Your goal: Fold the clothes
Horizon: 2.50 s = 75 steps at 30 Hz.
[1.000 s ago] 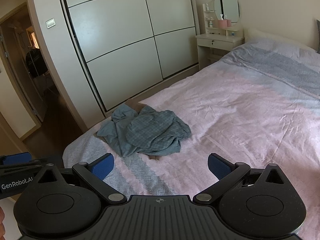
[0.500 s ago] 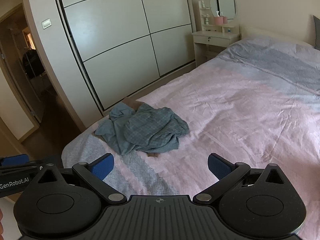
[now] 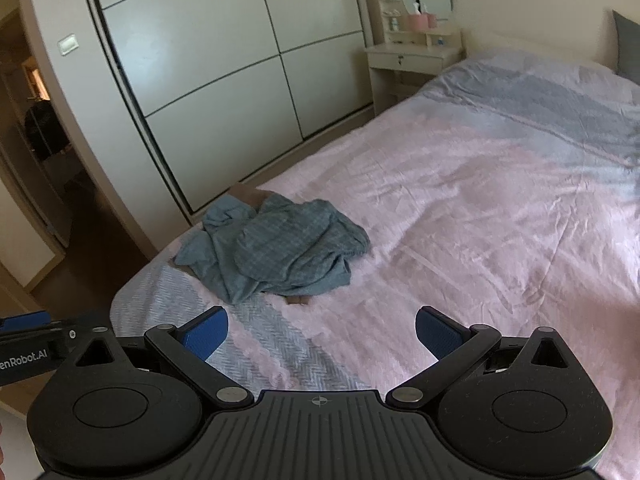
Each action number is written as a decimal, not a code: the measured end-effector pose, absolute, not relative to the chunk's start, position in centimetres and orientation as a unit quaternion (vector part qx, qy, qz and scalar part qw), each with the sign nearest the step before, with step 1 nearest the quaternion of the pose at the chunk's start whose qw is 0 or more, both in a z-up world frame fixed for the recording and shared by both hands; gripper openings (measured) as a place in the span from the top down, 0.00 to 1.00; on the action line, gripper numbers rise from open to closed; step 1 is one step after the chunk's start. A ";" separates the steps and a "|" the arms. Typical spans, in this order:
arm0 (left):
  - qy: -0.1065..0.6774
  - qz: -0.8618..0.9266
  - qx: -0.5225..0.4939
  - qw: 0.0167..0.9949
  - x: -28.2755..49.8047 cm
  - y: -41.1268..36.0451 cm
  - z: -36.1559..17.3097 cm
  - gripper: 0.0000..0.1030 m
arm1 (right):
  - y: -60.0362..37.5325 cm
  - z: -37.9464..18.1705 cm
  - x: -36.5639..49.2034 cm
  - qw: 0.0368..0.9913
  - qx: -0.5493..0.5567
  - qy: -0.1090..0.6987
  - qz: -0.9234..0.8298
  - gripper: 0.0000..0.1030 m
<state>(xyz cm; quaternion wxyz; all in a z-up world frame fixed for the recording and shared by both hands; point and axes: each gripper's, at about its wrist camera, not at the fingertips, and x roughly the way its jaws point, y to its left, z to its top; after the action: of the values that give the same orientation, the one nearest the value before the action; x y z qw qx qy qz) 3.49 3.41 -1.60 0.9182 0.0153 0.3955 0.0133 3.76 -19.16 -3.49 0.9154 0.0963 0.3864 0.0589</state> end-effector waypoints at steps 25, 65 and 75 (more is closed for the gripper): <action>0.470 -0.035 0.023 0.882 23.5 11.1 -10.3 0.34 | -13.6 -13.8 19.6 0.875 0.156 0.459 -0.002 0.01; 0.535 -0.113 0.040 0.836 43.1 11.1 -21.1 0.34 | -13.4 -26.6 35.2 0.861 0.217 0.455 -0.061 0.93; 0.491 -0.116 0.035 0.862 39.5 11.3 -15.5 0.34 | -15.6 -11.9 28.4 0.946 0.193 0.258 -0.038 0.94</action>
<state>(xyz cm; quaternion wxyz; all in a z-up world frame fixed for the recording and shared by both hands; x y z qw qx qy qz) 39.47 11.32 -15.45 0.8625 0.0349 0.4914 -0.1161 28.40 -15.57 -11.94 0.9459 0.1926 0.2582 -0.0376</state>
